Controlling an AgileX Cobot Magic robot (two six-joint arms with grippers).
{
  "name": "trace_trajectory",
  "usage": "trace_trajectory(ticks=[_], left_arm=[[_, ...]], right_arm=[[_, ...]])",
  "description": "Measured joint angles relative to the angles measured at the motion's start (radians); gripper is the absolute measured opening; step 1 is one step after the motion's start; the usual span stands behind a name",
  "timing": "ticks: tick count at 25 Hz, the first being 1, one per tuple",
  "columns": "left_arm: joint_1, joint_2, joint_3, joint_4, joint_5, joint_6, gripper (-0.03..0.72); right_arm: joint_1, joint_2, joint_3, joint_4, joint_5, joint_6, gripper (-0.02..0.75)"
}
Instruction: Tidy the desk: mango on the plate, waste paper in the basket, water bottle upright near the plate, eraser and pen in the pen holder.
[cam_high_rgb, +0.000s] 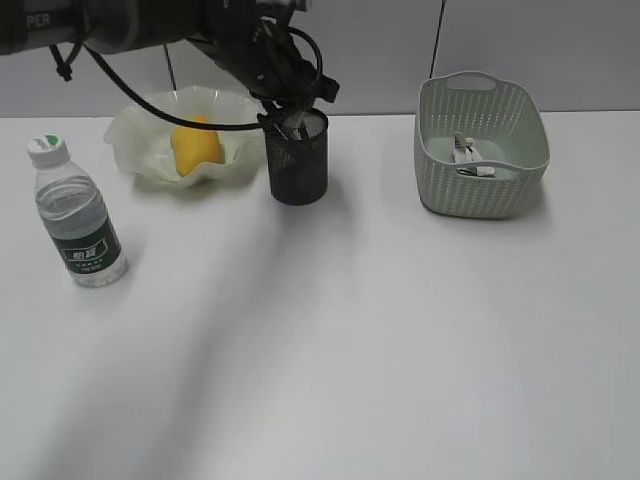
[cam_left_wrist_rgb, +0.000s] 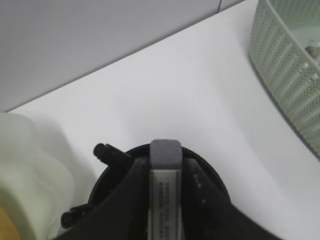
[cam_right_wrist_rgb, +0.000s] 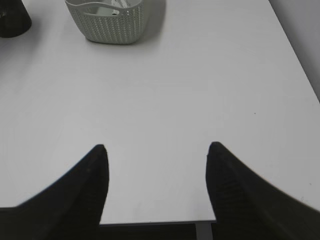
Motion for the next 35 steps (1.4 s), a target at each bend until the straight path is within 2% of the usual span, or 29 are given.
trace_trajectory(ticks=[4,5,10,12,16,22,25,31,35], left_arm=[[0.000,0.004,0.000,0.000,0.016,0.000,0.154],[0.000,0.004,0.000,0.000,0.016,0.000,0.179],[0.000,0.000,0.000,0.000,0.017,0.000,0.435],[0.000,-0.008,0.000,0.000,0.015,0.000,0.477],[0.000,-0.055,0.000,0.002,0.051,0.000,0.497],[0.019,-0.239,-0.001,0.024,0.222,0.000,0.486],[0.090,-0.299,-0.003,0.037,0.314,0.000,0.483],[0.318,-0.349,-0.006,0.057,0.620,0.008,0.482],[0.410,-0.453,0.052,0.050,0.651,0.009,0.482]], right_arm=[[0.000,0.000,0.000,0.000,0.000,0.000,0.491],[0.000,0.000,0.000,0.000,0.000,0.000,0.491],[0.000,0.000,0.000,0.000,0.000,0.000,0.491],[0.000,0.000,0.000,0.000,0.000,0.000,0.491],[0.000,0.000,0.000,0.000,0.000,0.000,0.491],[0.000,0.000,0.000,0.000,0.000,0.000,0.491],[0.000,0.000,0.000,0.000,0.000,0.000,0.491],[0.000,0.000,0.000,0.000,0.000,0.001,0.491],[0.000,0.000,0.000,-0.001,0.000,0.001,0.491]])
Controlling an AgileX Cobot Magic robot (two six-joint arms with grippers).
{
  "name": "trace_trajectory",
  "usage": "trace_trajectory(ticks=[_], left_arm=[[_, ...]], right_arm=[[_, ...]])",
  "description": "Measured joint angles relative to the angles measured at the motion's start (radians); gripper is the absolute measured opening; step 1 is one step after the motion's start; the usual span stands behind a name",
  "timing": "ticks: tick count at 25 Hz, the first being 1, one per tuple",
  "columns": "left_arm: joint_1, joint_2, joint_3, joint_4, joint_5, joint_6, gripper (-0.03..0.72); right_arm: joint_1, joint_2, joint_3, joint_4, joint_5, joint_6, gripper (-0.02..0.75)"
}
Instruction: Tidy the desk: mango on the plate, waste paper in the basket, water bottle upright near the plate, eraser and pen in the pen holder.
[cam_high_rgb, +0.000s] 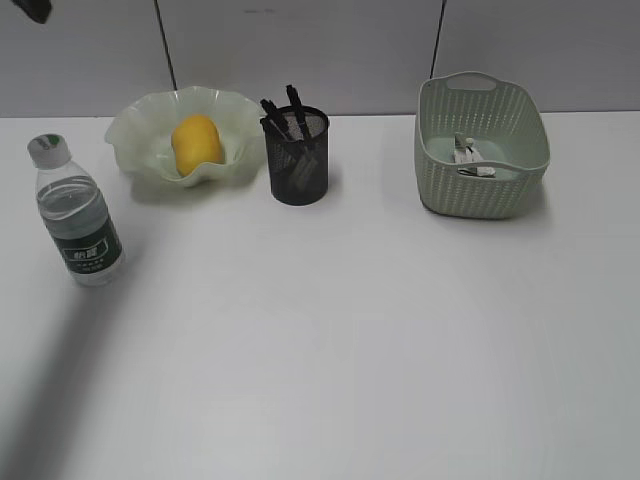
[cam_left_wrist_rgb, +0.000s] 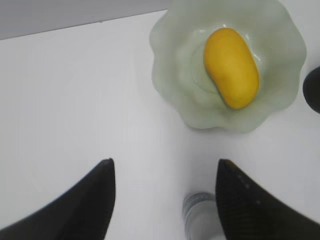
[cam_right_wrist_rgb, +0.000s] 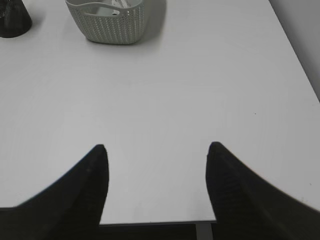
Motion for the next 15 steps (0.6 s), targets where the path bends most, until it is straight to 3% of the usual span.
trace_trajectory(ticks=[5,11,15], left_arm=[[0.032,-0.280,0.259,-0.001,0.003,0.001,0.482],[0.035,-0.721,0.707,-0.020,-0.039,0.002,0.482],[0.035,-1.026,0.935,-0.026,-0.111,0.002,0.482]], right_arm=[[0.000,0.000,0.000,0.000,-0.001,0.000,0.490],[0.000,0.000,0.000,0.000,-0.001,0.000,0.490],[0.000,0.000,0.000,0.000,0.000,0.000,0.490]])
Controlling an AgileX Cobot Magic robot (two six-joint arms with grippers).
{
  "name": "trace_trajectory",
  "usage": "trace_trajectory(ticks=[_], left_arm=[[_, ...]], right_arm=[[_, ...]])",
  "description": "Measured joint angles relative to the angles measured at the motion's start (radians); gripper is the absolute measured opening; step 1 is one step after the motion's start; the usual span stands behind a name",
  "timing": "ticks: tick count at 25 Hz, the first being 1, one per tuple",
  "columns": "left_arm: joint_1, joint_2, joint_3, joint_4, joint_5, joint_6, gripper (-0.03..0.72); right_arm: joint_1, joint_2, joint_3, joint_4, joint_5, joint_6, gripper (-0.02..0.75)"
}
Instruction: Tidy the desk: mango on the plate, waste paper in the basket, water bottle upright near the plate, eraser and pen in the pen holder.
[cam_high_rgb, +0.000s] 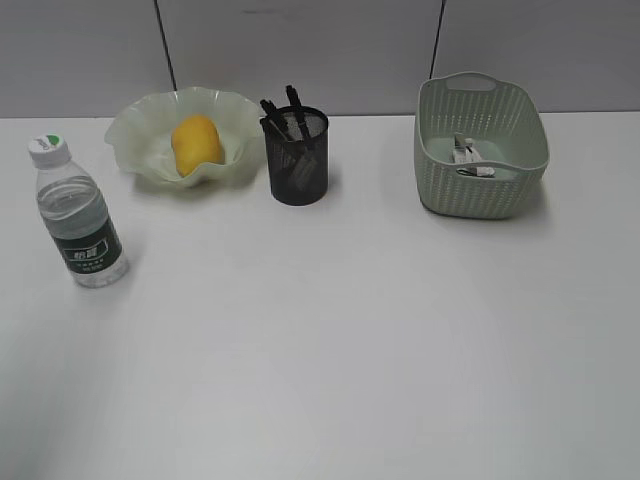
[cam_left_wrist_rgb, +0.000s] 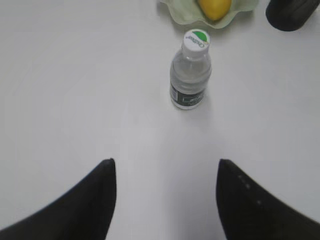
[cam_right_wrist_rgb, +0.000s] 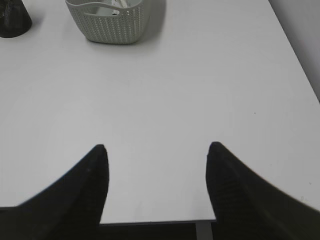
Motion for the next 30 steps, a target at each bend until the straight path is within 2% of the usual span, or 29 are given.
trace_trajectory(ticks=[9,13,22,30], left_arm=[[0.000,-0.478,0.363,0.006,-0.041,0.000,0.482],[0.000,-0.629,0.470,0.006,-0.029,-0.039,0.482],[0.000,-0.817,0.481,0.009,-0.026,-0.054,0.481],[0.000,-0.826,0.481,0.011,-0.028,-0.056,0.478]], right_arm=[[0.000,0.000,0.000,0.000,0.000,0.000,0.490],[0.000,0.000,0.000,0.000,-0.001,0.000,0.490],[0.000,0.000,0.000,0.000,0.000,0.000,0.490],[0.000,0.000,0.001,0.004,-0.001,0.000,0.490]])
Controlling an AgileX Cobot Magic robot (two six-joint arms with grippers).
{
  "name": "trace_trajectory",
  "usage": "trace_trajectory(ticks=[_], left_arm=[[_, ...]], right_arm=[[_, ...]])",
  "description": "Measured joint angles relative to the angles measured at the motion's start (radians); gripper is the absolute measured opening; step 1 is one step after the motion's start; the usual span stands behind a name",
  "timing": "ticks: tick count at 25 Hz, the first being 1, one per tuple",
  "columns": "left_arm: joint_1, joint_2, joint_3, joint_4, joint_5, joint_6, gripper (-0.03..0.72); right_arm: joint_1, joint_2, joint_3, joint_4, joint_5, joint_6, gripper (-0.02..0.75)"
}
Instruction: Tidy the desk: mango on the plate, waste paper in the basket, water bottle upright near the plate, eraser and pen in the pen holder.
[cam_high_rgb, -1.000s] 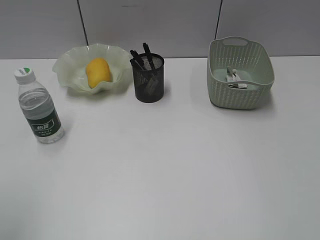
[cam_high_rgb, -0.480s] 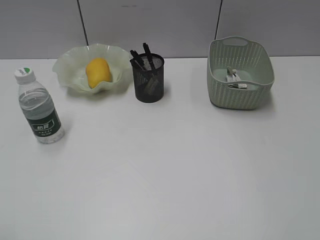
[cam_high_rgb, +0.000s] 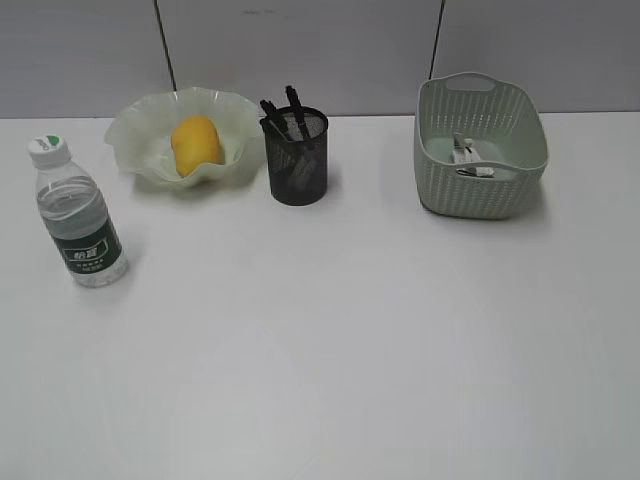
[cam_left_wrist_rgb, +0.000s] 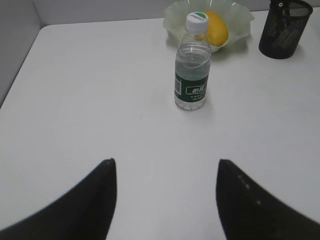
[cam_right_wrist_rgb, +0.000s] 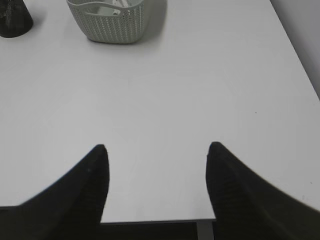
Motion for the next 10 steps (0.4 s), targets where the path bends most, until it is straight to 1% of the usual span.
trace_trajectory(ticks=[5,10], left_arm=[[0.000,0.000,0.000,0.000,0.000,0.000,0.476],[0.000,0.000,0.000,0.000,0.000,0.000,0.445]], right_arm=[[0.000,0.000,0.000,0.000,0.001,0.000,0.490],[0.000,0.000,0.000,0.001,0.000,0.000,0.490]])
